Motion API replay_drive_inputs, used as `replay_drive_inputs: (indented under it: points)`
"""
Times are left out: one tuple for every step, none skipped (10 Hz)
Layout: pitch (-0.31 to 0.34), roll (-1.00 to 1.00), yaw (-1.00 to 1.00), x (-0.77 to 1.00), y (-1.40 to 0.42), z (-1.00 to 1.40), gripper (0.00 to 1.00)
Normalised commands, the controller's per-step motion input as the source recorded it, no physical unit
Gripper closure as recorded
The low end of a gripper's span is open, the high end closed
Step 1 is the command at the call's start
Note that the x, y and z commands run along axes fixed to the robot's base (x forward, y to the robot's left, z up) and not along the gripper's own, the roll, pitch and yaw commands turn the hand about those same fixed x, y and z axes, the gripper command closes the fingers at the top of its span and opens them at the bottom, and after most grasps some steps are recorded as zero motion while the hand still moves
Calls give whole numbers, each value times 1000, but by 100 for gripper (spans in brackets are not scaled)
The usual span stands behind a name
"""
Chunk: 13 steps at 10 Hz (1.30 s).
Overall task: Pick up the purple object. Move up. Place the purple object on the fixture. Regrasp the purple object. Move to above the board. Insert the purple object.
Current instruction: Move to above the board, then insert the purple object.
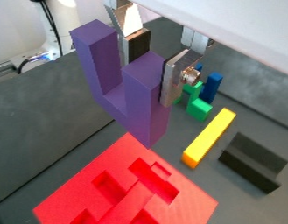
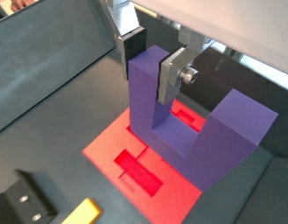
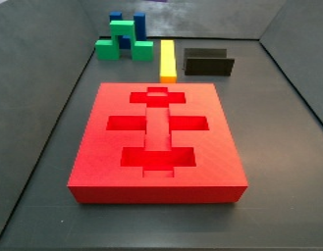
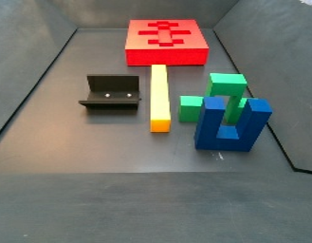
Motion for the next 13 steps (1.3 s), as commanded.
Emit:
replay_drive_inputs:
  points:
    - [-14, -285, -7, -46, 9, 0, 100]
    - [-10, 0, 0, 0, -40, -14, 100]
    - [-84, -34, 40, 86, -309, -220, 100]
    - [-46, -24, 140, 286, -640, -340, 100]
    - [-79, -46, 171, 271, -700, -423, 100]
    - [-103, -86, 166, 217, -660, -491, 100]
    - [-107, -107, 143, 229, -600, -543, 100]
    - [-123, -36, 169, 197, -623, -629, 100]
    - [-103, 0, 143, 146, -571, -766, 100]
    - [-56, 126, 34, 117, -471, -766, 100]
    - [-29, 169, 0, 103, -400, -683, 100]
    - [-51, 124, 0, 137, -317, -666, 100]
    - [-76, 81, 0, 117, -289, -609, 100]
